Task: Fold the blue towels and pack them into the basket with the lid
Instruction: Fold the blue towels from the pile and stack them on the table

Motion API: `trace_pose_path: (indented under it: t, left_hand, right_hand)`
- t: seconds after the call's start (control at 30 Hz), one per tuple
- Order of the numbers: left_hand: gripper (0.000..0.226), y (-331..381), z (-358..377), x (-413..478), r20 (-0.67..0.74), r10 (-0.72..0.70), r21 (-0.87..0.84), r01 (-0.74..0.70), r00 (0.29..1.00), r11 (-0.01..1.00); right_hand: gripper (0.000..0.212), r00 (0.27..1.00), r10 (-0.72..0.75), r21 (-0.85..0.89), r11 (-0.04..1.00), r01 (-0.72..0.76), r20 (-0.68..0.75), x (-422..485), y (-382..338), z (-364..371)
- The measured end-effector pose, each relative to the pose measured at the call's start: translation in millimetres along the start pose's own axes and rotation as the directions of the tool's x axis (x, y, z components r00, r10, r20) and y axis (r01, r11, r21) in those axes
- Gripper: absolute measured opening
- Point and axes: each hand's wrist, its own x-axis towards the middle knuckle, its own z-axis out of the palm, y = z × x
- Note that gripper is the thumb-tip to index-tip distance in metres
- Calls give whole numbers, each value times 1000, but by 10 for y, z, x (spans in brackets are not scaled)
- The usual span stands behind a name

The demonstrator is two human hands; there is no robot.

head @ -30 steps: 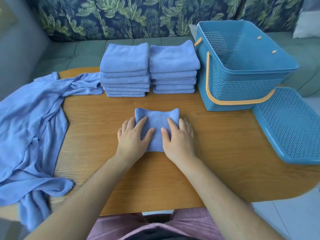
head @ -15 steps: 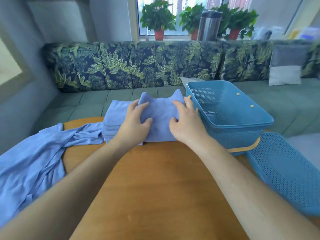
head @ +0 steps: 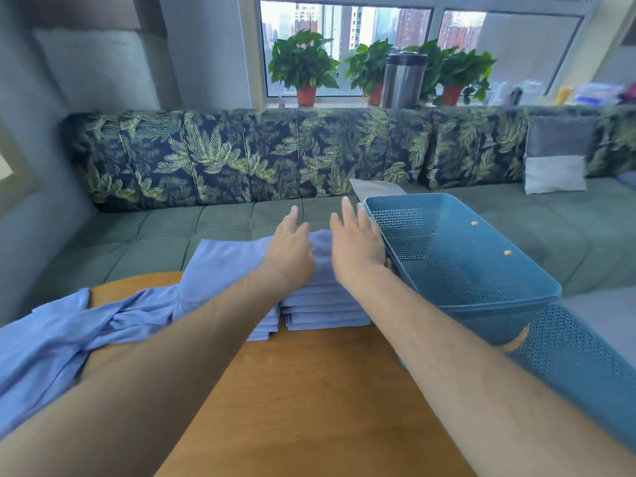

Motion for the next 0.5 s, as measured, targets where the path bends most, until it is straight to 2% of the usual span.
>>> trace_pose_path:
  t: [0.07, 0.13, 0.17, 0.2, 0.27, 0.3, 0.37, 0.43, 0.5]
  left_hand:
    - [45, 79, 19, 24, 49, 91, 24, -92, 995, 995]
    - [37, 38, 149, 34, 84, 236, 64, -242, 968, 968]
    - [30, -45, 248, 50, 175, 279, 115, -301, 944, 947]
    - [33, -155, 372, 72, 230, 328, 144, -366, 916, 919]
    - [61, -175, 464, -6, 317, 259, 201, -331, 912, 922]
    - [67, -143, 423, -58, 325, 195, 249, -283, 925, 926]
    - [62, -89, 362, -119, 330, 154, 288, -255, 931, 923]
    - [67, -66, 340, -103, 297, 164, 208, -232, 941, 950]
    - [57, 3, 256, -111, 251, 198, 130, -236, 948, 963]
  right_hand:
    - [67, 999, -47, 36, 998, 47, 0, 40, -48, 78]
    - [63, 988, -33, 81, 996, 21, 151, 52, -45, 249]
    - [60, 975, -14, 69, 998, -2, 220, 47, -32, 348]
    - [58, 964, 0, 57, 998, -16, 265, 42, -19, 437]
    - [56, 952, 18, 52, 998, -35, 304, 20, -15, 564]
    - [56, 951, 23, 51, 998, -41, 307, 16, -35, 585]
    - [56, 946, 31, 50, 997, -50, 322, 2, -60, 573]
    - [57, 943, 28, 44, 998, -45, 331, -4, -51, 508]
    - [61, 953, 0, 43, 999, -14, 302, -41, -36, 418]
